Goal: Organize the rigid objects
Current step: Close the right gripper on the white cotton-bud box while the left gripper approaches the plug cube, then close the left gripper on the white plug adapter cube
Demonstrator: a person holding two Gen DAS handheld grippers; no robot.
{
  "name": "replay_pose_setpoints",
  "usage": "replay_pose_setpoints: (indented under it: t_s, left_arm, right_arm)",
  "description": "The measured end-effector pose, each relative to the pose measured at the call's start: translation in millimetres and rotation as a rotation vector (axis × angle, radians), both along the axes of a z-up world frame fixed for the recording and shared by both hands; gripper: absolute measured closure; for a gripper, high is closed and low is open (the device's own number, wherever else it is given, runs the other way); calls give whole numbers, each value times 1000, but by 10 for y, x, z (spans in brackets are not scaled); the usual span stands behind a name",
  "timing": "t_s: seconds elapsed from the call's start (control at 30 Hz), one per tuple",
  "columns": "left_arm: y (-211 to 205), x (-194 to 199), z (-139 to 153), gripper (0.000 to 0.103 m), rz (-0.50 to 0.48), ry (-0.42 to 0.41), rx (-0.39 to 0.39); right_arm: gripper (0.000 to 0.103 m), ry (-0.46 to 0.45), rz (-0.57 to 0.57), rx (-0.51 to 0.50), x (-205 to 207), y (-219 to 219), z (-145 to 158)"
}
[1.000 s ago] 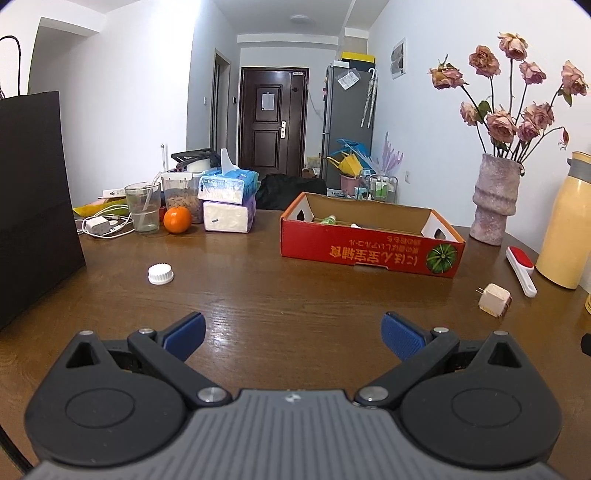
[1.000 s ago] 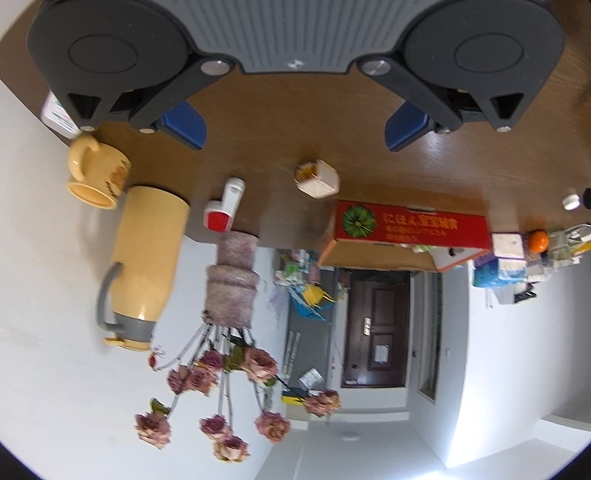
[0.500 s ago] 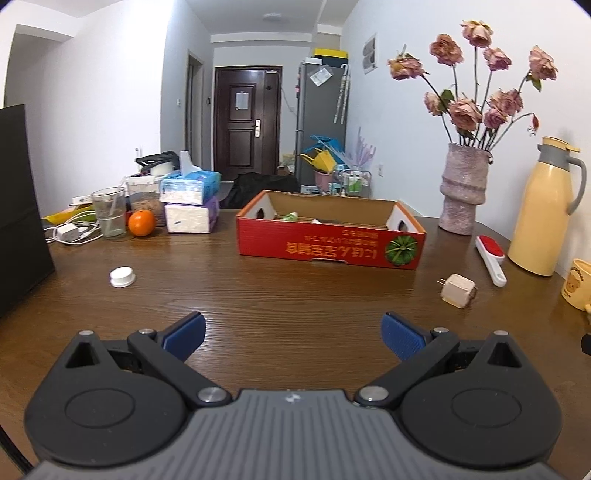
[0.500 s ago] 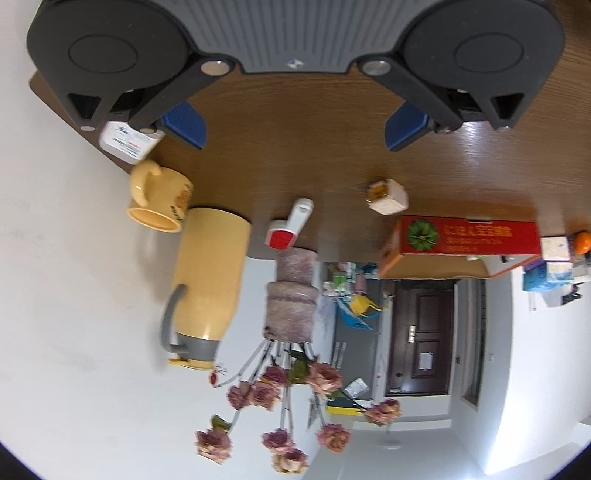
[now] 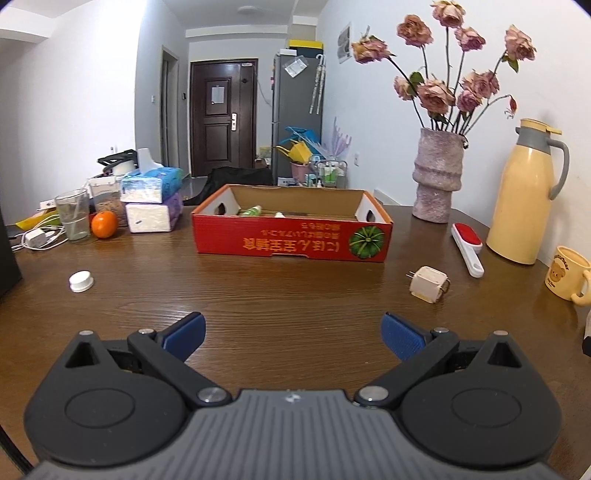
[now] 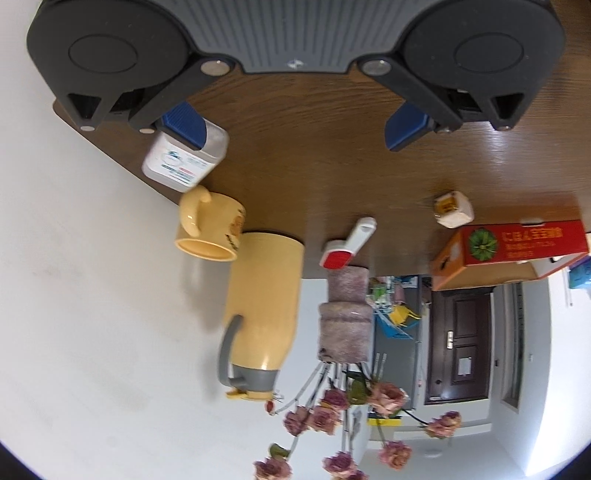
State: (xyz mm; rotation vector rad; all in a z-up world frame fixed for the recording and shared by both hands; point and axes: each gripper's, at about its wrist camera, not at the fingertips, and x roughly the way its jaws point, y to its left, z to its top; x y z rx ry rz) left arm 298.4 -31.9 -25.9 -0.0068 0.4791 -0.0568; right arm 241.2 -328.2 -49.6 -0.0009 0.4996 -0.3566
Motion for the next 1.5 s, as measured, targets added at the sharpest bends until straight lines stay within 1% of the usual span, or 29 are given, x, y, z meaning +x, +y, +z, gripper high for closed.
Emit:
replay_pose_setpoints:
  t_s: [0.4,0.57,0.83,1.17,1.27,1.33,1.37,1.43,1.5]
  left_arm:
    - [-345,245,-87,0,-58,21,10]
    - [-484,359,-114,0,-73,32,13]
    - [-754,554,-150,0,-105,43,34]
    - [-1020,800,-196,0,-139,52,49]
    - [-1090,878,-209,0,-150,55,54]
    - [-1133,922,-218,0,-157,56,56]
    - [-1151,947,-222,0,-160,57,57]
    - [-1191,1005,-230,0,-166,59,54]
    - [-1239,1057,-249,0,-176,61,52]
  right_arm:
    - [0,36,-130,3,134,-560,-203]
    - [0,48,-169,24,247,-765,-275]
    - [0,63,-220,41,486,-1023,-325]
    - [1,123,-308,81,889,-1265,-409]
    - [8,131,-333,120,961,-1328,-459]
    - [18,138,-347,149,981,-1368,-504]
    - [21,138,-351,160,985,-1384,-525]
    - [34,115,-353,177,968,-1406,-537]
    - [39,104,-356,177,960,-1413,-537]
